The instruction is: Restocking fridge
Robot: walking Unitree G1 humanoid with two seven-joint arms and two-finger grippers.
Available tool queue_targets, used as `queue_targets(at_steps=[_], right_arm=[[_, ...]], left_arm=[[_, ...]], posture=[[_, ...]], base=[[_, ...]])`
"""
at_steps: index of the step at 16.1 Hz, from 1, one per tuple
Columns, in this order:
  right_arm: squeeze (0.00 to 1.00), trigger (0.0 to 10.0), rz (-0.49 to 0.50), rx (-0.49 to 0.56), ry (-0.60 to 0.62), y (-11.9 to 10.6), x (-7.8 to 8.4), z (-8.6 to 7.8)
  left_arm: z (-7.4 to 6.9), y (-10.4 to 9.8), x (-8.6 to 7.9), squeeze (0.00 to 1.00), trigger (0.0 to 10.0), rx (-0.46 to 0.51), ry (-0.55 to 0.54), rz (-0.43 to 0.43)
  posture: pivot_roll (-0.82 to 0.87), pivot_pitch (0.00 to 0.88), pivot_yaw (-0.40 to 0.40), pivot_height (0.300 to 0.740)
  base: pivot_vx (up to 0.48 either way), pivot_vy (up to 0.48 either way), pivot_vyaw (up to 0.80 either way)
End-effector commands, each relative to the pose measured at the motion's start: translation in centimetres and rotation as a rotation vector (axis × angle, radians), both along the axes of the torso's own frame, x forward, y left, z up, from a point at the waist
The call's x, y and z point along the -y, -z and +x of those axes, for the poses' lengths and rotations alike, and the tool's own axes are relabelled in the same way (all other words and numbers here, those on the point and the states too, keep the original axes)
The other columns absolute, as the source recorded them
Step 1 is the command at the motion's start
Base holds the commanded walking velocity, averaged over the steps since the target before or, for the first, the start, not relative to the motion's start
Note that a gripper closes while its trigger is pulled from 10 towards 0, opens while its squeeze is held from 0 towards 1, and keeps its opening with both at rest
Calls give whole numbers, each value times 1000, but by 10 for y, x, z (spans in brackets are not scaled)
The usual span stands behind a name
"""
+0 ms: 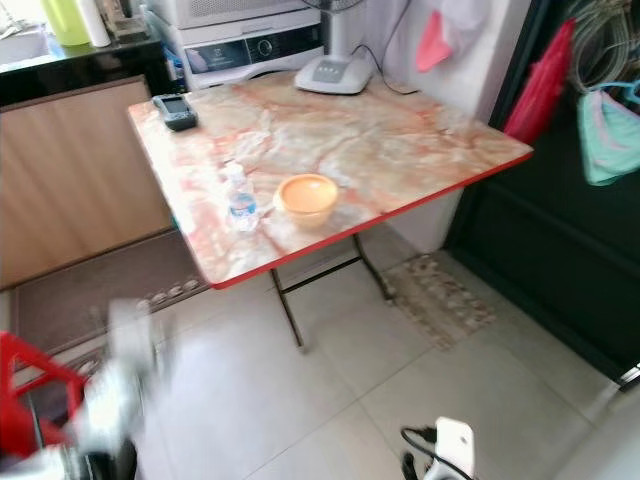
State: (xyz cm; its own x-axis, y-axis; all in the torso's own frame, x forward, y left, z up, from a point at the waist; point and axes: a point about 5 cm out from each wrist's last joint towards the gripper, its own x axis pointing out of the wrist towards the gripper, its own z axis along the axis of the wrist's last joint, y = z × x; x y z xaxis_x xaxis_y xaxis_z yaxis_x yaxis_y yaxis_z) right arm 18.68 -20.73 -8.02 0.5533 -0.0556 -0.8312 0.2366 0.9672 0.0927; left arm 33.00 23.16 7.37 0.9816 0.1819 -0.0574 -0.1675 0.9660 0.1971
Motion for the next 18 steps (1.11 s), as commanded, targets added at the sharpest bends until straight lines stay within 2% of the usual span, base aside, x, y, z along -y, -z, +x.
queue_targets(at_steps=[1, 2, 4, 6, 8, 11, 12, 15, 18], right_arm=[[0, 10000, -4, -2, 7, 1, 0, -1], [0, 10000, -5, -2, 11, 1, 0, -2], [0, 10000, -6, -6, 14, 3, -2, -6], [0, 10000, -14, -17, 12, 6, -3, -11], [0, 10000, 0, -30, 96, 12, -6, -24], [0, 10000, 10, -46, 136, 17, -7, -38], [0, 10000, -3, -70, 136, 21, -5, -50], [0, 10000, -24, -101, 114, 25, 2, -69], [0, 10000, -25, -98, 101, 27, 4, -78]], left_arm=[[-6, 9, 8, 0, 10000, -5, 39, 18], [0, -2, 11, 0, 10000, 47, 48, 16], [17, -42, 25, 0, 10000, 250, 108, -1], [19, -60, 40, 0, 10000, 356, 163, 10], [9, -51, 49, 0, 10000, 359, 190, -11], [-2, -48, 58, 0, 10000, 371, 251, 24], [-15, -46, 61, 0, 10000, 388, 221, 15], [-40, -44, 60, 0, 10000, 400, 179, -12], [-49, -51, 54, 0, 10000, 402, 166, 11]], posture=[[131, 0, 6, 740], [127, 0, 9, 740], [113, 10, 31, 740], [102, 5, 54, 740], [113, 0, 77, 740], [113, 0, 78, 740], [125, 0, 46, 740], [170, 0, -19, 740], [173, 0, -27, 740]], base=[[0, 0, 0], [0, 0, 0], [0, 0, 0], [0, 0, 0], [0, 0, 0], [0, 0, 0], [0, 0, 0], [0, 0, 0], [0, 0, 0]])
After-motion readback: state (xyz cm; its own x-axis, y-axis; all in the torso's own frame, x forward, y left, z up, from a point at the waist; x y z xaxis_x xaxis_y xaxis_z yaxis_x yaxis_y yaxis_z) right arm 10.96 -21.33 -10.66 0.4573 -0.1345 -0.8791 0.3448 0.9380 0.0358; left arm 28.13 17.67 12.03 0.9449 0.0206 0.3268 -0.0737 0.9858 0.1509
